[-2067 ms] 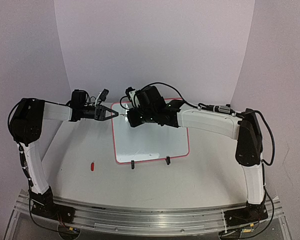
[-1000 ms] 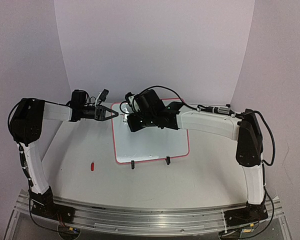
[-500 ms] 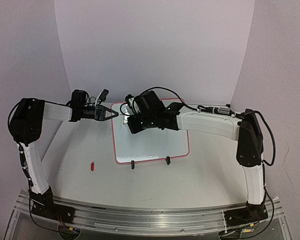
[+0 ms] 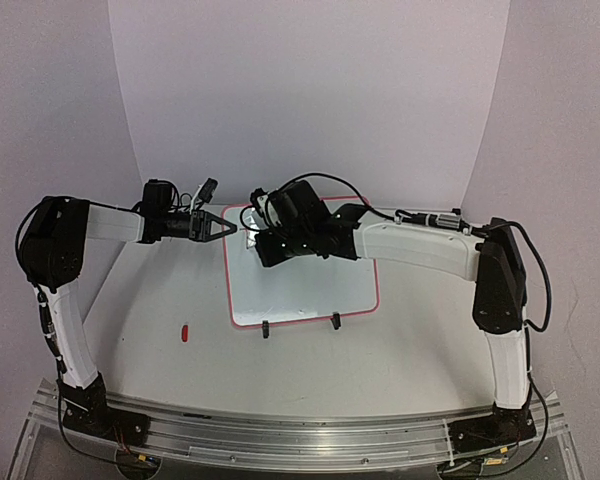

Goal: Write a sentence on the whiteboard

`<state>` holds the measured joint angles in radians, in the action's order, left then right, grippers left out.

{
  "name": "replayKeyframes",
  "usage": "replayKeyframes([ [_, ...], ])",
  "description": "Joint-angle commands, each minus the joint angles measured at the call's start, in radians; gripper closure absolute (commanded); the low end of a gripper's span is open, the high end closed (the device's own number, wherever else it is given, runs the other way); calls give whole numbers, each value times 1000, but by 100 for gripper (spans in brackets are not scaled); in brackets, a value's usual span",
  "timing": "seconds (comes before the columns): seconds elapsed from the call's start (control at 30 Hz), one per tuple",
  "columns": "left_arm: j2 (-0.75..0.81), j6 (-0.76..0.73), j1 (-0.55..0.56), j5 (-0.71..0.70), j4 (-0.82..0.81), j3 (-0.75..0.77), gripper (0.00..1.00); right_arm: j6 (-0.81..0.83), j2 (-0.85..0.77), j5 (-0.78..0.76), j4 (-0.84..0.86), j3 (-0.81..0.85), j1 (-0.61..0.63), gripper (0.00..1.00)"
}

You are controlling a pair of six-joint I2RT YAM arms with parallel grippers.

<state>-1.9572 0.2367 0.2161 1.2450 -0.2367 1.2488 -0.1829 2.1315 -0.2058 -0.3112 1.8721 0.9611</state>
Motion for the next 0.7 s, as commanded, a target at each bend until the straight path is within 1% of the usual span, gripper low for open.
replayKeyframes([
  [0.0, 23, -64, 12, -52, -30, -14, 100, 21, -8, -18, -52, 43, -13, 100],
  [0.2, 25, -62, 12, -61, -32, -12, 100, 34, -44, 46, -39, 39, -12, 100],
  [0.33, 23, -59, 12, -59, -33, -11, 100, 26, -109, 147, 26, -8, -13, 100],
  [0.43, 24, -55, 12, -59, -36, -10, 100, 17, -145, 182, 68, -46, -12, 100],
  [0.57, 25, -54, 12, -59, -36, -11, 100, 5, -176, 161, 78, -85, -13, 100],
  [0.67, 27, -54, 12, -58, -36, -11, 100, -6, -192, 90, 79, -112, -13, 100],
])
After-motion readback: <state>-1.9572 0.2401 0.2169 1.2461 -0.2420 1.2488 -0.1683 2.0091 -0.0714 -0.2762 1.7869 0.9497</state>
